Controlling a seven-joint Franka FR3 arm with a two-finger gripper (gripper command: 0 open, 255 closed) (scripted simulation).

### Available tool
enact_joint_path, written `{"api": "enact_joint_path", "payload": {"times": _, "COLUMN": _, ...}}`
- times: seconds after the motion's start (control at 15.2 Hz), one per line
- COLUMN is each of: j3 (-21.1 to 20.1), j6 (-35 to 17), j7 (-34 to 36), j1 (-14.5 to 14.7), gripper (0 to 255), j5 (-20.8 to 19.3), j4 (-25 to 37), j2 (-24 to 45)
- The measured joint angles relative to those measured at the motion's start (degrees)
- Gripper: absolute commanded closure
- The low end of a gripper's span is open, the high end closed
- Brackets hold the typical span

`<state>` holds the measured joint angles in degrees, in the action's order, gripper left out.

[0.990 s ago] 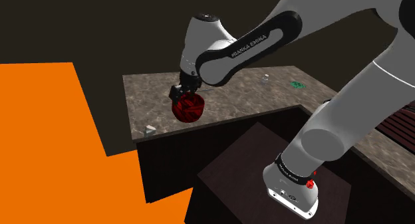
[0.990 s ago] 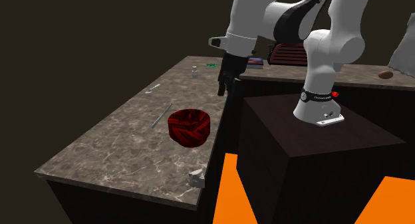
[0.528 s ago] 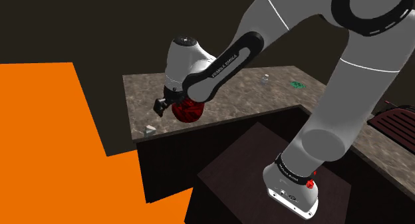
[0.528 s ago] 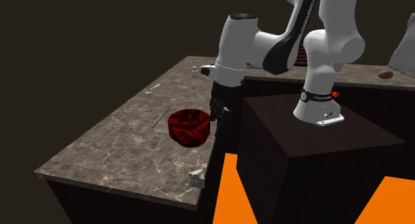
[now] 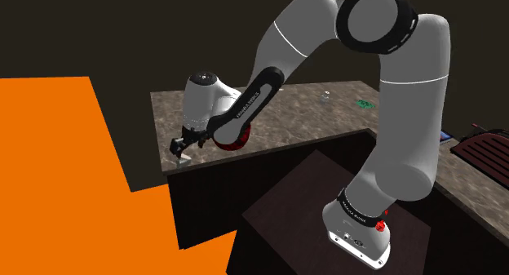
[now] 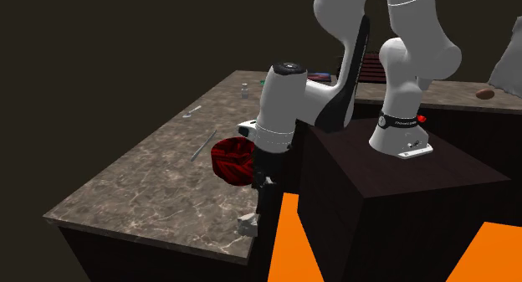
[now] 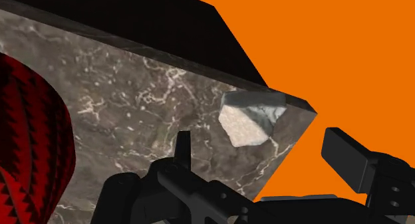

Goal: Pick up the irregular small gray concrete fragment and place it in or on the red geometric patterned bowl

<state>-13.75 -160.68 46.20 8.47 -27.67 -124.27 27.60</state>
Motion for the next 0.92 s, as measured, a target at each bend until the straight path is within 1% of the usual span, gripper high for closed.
{"api": "enact_joint_path", "payload": {"times": 0.2, "j3": 1.8, "j6": -1.1, "j7": 1.9, "j1": 2.2, "gripper": 0, "j5": -1.2, "j4": 4.6, "j2": 5.4}}
{"api": "enact_joint_path", "payload": {"times": 0.33, "j3": 2.6, "j6": -1.6, "j7": 2.8, "j1": 3.2, "gripper": 0, "j5": -1.8, "j4": 6.1, "j2": 7.4}}
{"api": "enact_joint_path", "payload": {"times": 0.66, "j3": 4.2, "j6": -3.3, "j7": 3.8, "j1": 4.6, "gripper": 0, "j5": -2.9, "j4": 8.4, "j2": 11.2}}
{"api": "enact_joint_path", "payload": {"times": 0.92, "j3": 4.5, "j6": -3.6, "j7": 3.9, "j1": 4.7, "gripper": 0, "j5": -3.1, "j4": 8.8, "j2": 11.8}}
